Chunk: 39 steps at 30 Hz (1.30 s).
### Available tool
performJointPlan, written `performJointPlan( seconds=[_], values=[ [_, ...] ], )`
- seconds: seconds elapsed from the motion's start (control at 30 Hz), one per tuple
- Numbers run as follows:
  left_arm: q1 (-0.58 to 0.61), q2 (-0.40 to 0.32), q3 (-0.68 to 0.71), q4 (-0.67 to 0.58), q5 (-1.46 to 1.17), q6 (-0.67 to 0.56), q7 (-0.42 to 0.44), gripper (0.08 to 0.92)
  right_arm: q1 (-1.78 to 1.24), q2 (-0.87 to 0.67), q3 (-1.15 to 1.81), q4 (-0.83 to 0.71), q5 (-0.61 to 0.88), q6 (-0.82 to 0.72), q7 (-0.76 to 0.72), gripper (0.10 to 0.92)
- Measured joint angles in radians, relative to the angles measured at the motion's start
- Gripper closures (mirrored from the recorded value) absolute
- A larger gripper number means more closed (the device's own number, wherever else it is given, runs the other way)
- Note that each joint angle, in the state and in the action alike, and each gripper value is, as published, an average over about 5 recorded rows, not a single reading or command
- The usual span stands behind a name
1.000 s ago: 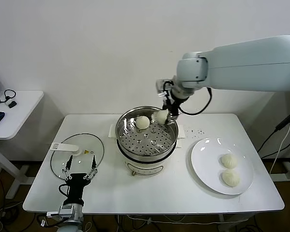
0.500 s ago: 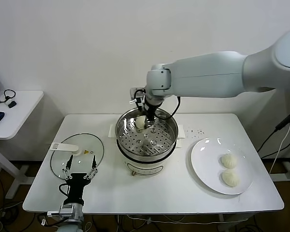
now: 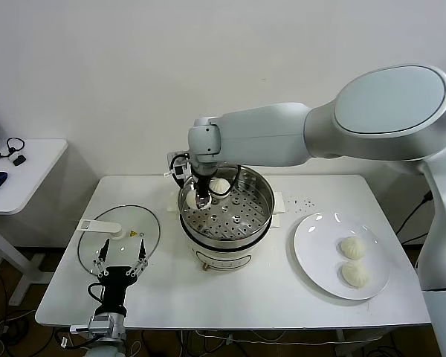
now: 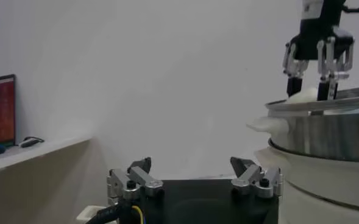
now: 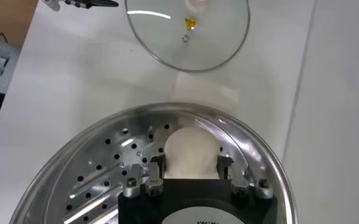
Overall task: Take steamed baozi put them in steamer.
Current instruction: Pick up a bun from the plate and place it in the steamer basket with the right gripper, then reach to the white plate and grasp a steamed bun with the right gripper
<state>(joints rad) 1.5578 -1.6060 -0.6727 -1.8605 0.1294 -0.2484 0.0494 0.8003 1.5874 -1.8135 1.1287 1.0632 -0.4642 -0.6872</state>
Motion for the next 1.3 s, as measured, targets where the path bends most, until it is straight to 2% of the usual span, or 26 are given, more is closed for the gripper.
performJointPlan(
  seconds=[0.43,0.53,0.8,1.3],
  values=[
    [-0.002,0.003,-0.004,0.007,-0.002,-0.004,0.000,0.177,-0.021,0.022,-0.017,-0.025,-0.026,-0.002,-0.008,0.453],
    [-0.003,0.003,-0.003,0.010,-0.002,-0.004,0.000,0.177,-0.028,0.022,-0.016,-0.032,-0.028,-0.001,-0.006,0.423],
    [-0.001,0.003,-0.002,0.008,-0.002,-0.004,0.000,0.177,-0.019,0.011,-0.017,-0.027,-0.024,0.009,-0.013,0.226],
    [0.008,0.003,0.013,-0.005,0.013,0.001,0.003,0.177,0.101,-0.099,-0.067,0.109,0.005,0.032,-0.057,0.203]
  ],
)
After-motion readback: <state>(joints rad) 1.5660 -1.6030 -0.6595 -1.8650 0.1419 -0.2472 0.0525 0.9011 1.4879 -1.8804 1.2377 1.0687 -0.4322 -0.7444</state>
